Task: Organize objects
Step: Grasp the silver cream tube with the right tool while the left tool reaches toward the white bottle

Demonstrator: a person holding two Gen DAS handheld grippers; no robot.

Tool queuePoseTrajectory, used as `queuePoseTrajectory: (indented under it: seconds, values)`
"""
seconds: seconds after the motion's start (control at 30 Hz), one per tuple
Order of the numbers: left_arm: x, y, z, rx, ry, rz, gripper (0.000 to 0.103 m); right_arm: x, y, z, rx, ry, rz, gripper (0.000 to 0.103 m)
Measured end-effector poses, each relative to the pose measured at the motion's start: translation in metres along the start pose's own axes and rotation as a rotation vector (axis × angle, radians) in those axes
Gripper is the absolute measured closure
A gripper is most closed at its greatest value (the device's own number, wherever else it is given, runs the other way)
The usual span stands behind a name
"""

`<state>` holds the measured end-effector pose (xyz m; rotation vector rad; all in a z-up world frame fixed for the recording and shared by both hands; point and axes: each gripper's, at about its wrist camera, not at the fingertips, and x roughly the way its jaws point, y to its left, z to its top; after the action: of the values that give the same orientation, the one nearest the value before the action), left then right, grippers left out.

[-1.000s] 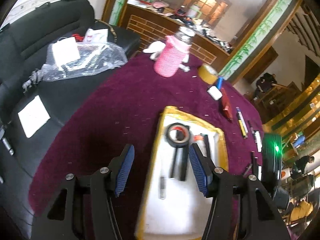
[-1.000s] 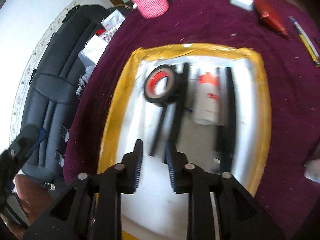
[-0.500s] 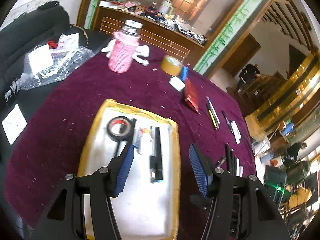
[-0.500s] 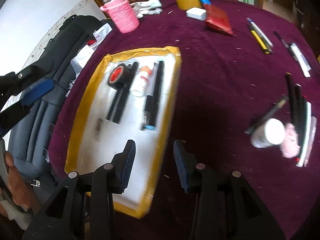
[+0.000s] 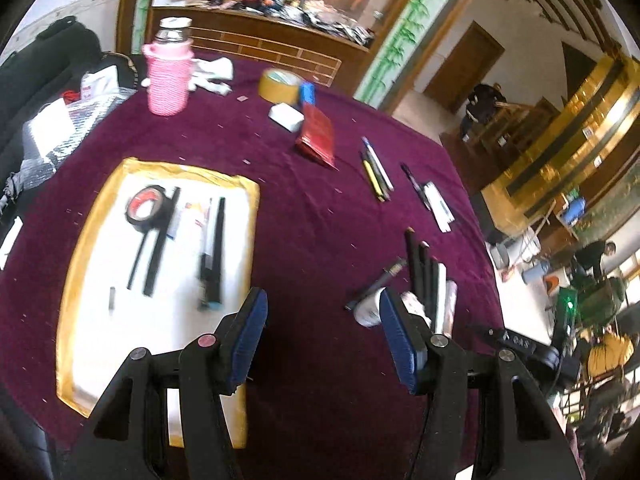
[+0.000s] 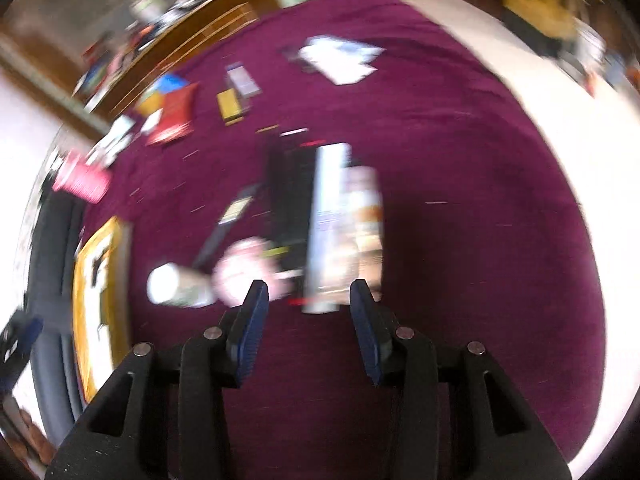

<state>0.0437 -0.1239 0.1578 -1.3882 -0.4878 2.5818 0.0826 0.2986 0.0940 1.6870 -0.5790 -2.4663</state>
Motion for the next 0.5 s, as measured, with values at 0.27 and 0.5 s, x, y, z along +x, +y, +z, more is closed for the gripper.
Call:
queuePoseTrajectory:
  seconds: [0.27,0.5]
  values:
    - [0.012,-0.045,-0.021,0.064,0.049,0.016,0.051,0.022,-0.015,0.02,-0.03,0.05,-0.011,0.062]
    - [0.013,-0.051,-0.037,0.061,0.071,0.062,0.051,0.056,-0.011,0.035,-0.066,0.103,-0.009,0.063]
